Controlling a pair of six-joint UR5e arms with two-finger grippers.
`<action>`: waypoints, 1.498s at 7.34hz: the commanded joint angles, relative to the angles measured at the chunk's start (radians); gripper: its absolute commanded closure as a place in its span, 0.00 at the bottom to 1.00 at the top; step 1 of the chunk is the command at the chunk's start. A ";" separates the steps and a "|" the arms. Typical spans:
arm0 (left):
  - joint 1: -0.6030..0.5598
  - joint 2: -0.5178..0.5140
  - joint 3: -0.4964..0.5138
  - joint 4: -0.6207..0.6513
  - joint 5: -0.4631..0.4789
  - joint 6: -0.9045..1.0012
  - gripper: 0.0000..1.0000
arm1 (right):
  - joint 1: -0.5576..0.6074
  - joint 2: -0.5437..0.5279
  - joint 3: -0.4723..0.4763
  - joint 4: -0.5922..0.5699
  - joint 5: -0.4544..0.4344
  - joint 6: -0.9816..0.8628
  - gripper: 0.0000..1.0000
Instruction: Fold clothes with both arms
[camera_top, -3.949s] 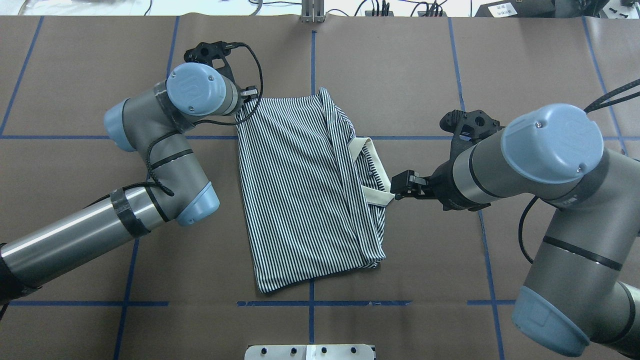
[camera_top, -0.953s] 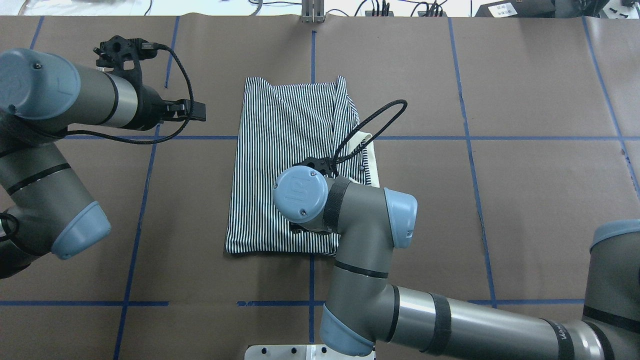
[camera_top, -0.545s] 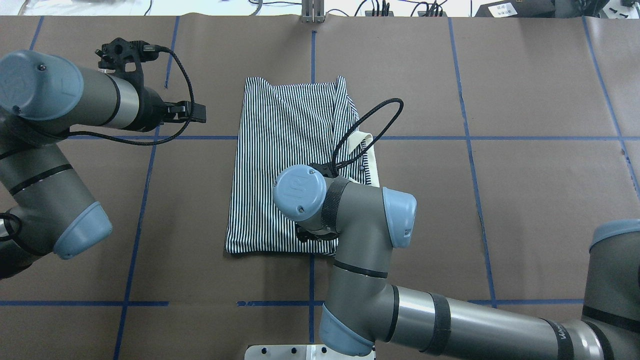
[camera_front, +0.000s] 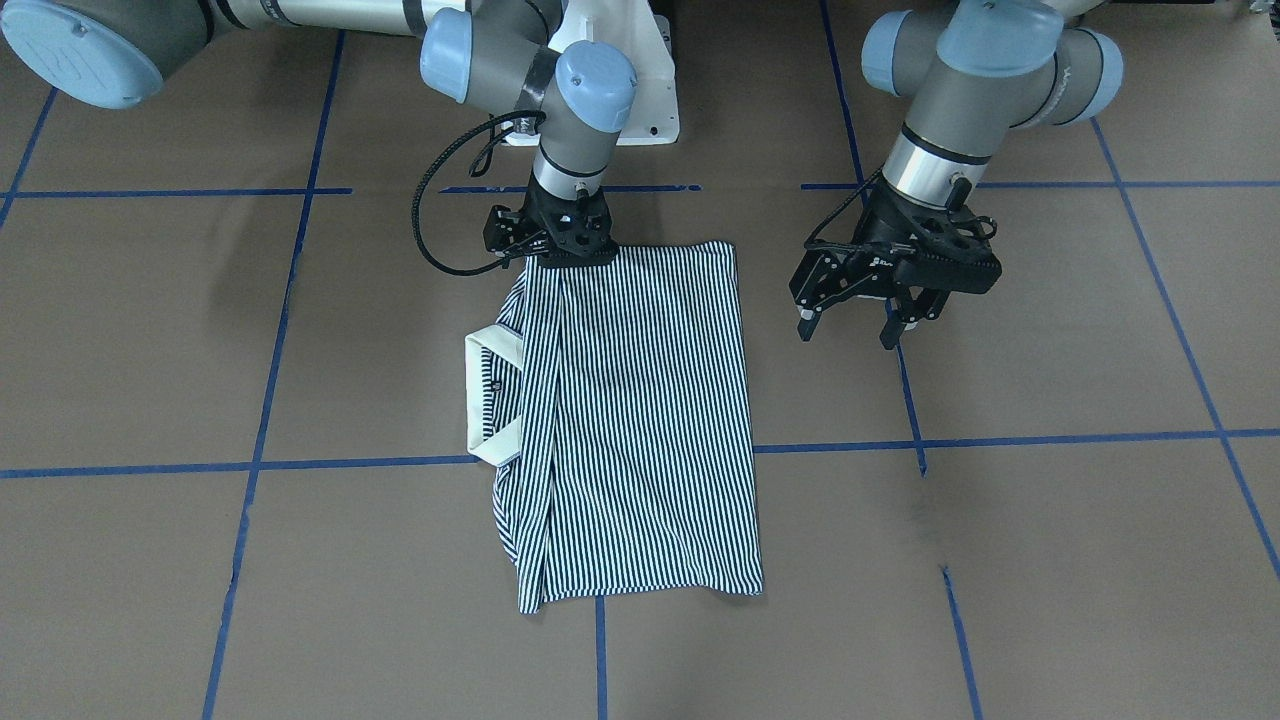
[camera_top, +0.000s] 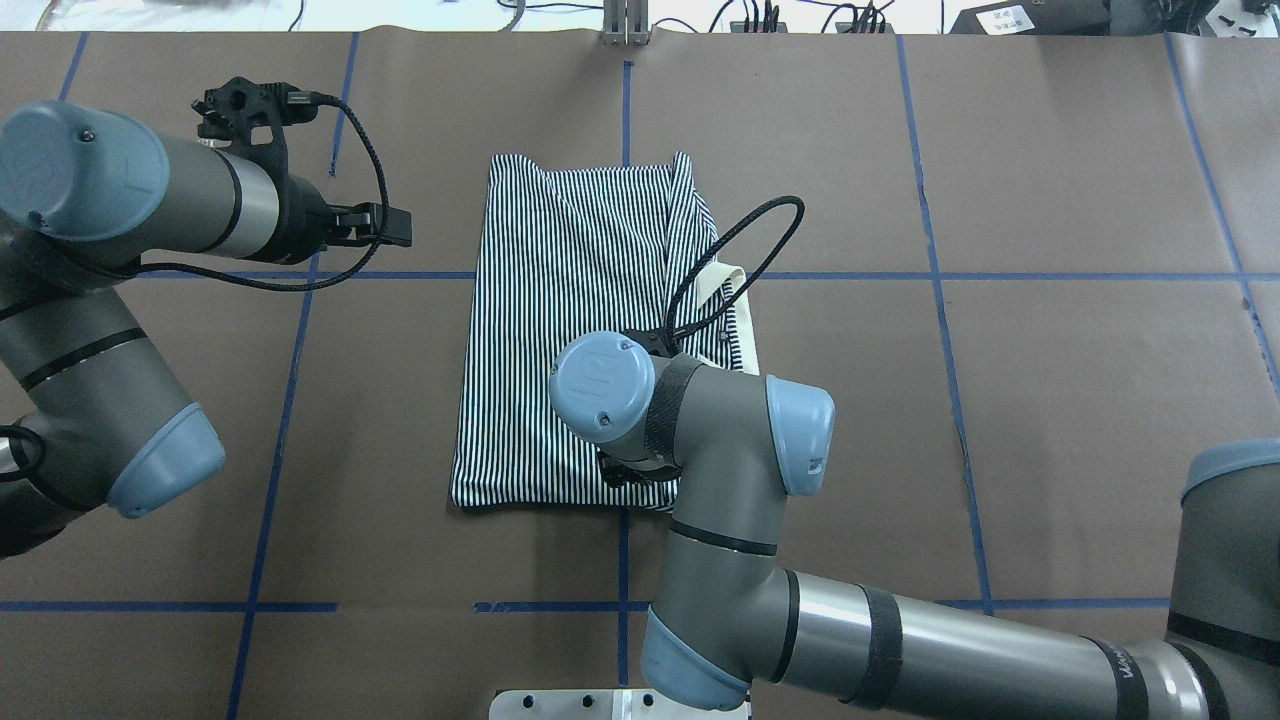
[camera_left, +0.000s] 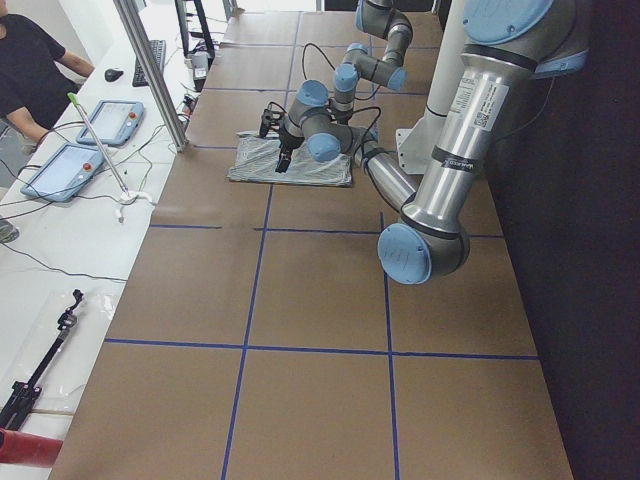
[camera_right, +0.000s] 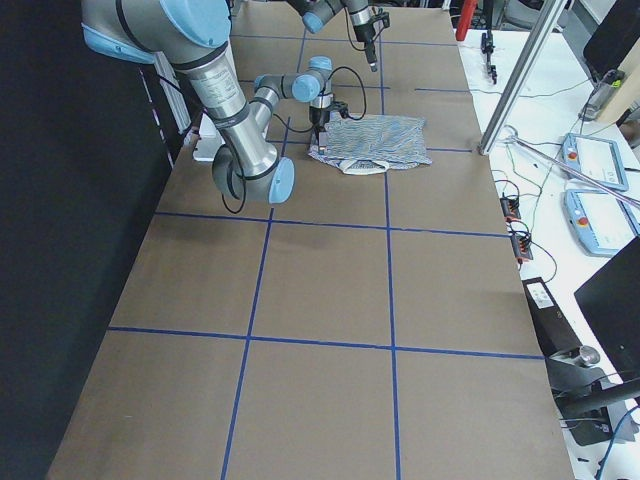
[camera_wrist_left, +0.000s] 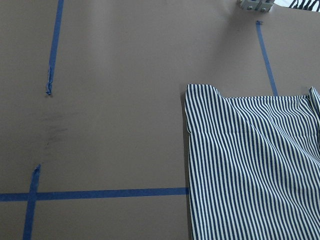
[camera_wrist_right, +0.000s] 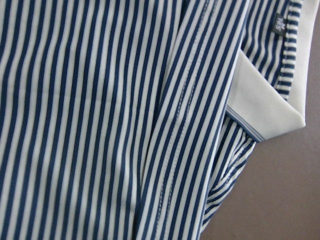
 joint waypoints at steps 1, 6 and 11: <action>0.000 -0.001 -0.004 0.002 0.000 -0.002 0.00 | 0.002 -0.006 -0.002 0.000 -0.009 -0.014 0.00; 0.001 -0.004 -0.004 0.006 0.000 0.000 0.00 | 0.015 -0.032 0.002 0.000 -0.015 -0.019 0.00; 0.006 -0.016 0.020 0.006 0.000 -0.002 0.00 | 0.064 -0.176 0.108 -0.005 -0.013 -0.020 0.00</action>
